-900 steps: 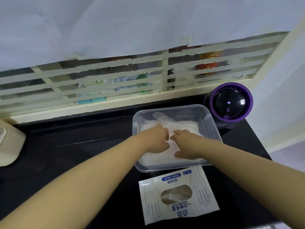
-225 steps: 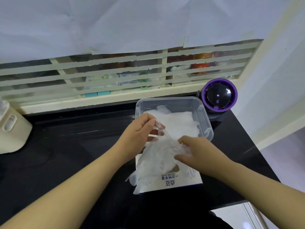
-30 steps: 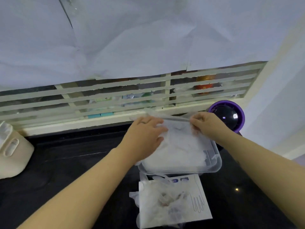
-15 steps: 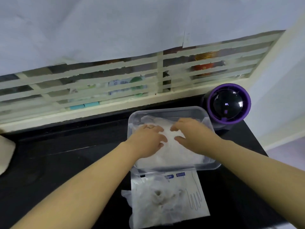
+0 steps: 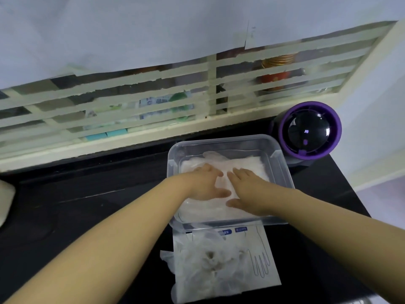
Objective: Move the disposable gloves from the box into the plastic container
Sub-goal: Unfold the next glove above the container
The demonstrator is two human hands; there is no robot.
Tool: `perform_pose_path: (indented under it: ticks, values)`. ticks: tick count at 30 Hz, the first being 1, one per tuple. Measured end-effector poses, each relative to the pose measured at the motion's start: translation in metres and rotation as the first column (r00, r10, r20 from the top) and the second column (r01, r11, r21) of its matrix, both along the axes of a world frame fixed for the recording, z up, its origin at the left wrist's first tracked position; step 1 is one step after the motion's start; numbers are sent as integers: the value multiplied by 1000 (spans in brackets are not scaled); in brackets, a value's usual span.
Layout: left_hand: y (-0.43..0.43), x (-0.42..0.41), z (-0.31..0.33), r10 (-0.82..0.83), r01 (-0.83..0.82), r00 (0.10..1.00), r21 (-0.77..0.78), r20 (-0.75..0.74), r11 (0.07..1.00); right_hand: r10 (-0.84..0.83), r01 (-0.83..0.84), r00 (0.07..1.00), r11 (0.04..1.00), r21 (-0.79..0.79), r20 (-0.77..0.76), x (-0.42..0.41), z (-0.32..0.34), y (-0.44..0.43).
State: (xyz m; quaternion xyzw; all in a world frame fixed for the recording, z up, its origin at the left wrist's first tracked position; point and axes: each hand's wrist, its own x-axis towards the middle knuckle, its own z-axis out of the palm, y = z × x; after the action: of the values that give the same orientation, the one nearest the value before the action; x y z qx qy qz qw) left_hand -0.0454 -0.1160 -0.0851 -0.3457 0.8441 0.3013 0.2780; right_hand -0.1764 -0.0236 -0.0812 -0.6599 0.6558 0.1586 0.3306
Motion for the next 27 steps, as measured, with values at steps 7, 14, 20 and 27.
perform_pose_path:
  ticks: [7,14,20,27]
  values:
    - [13,0,-12,-158,168,970,-39,184,985,49,-32,992,988,149,-113,3,-12,-9]
    - [22,-3,-37,-161,191,941,-76,297,979,28,2,979,989,148,-200,-4,-29,-5]
    - [22,-3,-23,-173,205,951,-105,255,973,26,-11,985,996,94,-168,-6,-16,-4]
    - [35,20,58,-88,33,963,-211,-255,977,10,52,989,907,-418,144,6,67,30]
